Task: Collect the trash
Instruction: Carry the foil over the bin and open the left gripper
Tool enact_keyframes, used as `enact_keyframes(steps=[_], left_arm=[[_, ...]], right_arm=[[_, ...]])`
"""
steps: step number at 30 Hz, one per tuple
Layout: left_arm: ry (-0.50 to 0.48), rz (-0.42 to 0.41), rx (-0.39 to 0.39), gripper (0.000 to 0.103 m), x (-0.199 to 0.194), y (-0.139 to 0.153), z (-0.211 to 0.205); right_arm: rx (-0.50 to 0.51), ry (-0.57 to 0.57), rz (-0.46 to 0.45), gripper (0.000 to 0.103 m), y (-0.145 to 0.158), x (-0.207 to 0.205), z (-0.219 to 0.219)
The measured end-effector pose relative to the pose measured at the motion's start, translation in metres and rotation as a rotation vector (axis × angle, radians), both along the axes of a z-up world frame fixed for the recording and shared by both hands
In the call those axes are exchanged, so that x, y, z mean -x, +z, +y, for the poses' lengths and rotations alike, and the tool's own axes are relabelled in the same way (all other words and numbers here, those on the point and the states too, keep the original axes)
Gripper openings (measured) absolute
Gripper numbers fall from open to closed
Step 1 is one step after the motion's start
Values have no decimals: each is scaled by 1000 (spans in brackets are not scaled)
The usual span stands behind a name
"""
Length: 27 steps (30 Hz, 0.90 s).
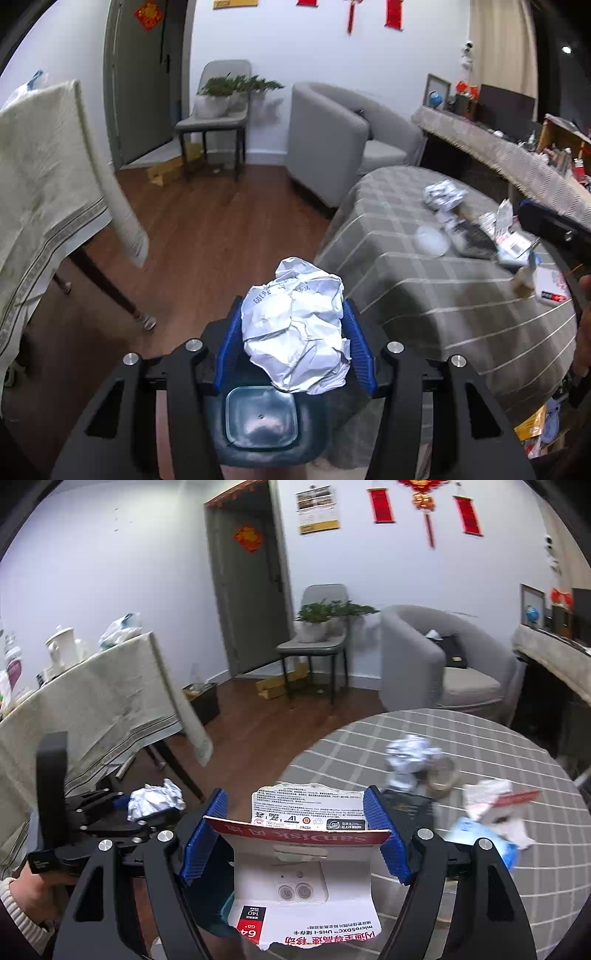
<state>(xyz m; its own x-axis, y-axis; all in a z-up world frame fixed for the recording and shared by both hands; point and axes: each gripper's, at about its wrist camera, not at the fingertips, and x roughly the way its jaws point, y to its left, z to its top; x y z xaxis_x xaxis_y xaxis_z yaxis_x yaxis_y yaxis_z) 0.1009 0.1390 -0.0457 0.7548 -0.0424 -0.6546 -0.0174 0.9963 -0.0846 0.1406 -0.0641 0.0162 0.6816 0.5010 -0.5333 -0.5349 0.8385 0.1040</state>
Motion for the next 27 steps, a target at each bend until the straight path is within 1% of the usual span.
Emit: enact_keyframes(steps=[3, 8, 17, 22, 25, 27], left_arm=[[23, 28, -11, 55, 0, -8, 14], [40, 94, 13, 55, -2, -25, 35], [61, 241, 45, 56, -8, -73, 64], [53, 327, 54, 56, -11, -101, 70], [46, 348, 42, 59, -12, -111, 72], [41, 350, 55, 68, -11, -111, 75]], right_arm=[[2, 37, 15, 77, -5, 0, 23], [-3, 82, 38, 77, -11, -1, 56], [24, 128, 142, 77, -37, -7, 102], [21, 153, 180, 77, -47, -9, 120], [29, 160, 196, 77, -53, -10, 128], [32, 159, 208, 77, -57, -11, 132]])
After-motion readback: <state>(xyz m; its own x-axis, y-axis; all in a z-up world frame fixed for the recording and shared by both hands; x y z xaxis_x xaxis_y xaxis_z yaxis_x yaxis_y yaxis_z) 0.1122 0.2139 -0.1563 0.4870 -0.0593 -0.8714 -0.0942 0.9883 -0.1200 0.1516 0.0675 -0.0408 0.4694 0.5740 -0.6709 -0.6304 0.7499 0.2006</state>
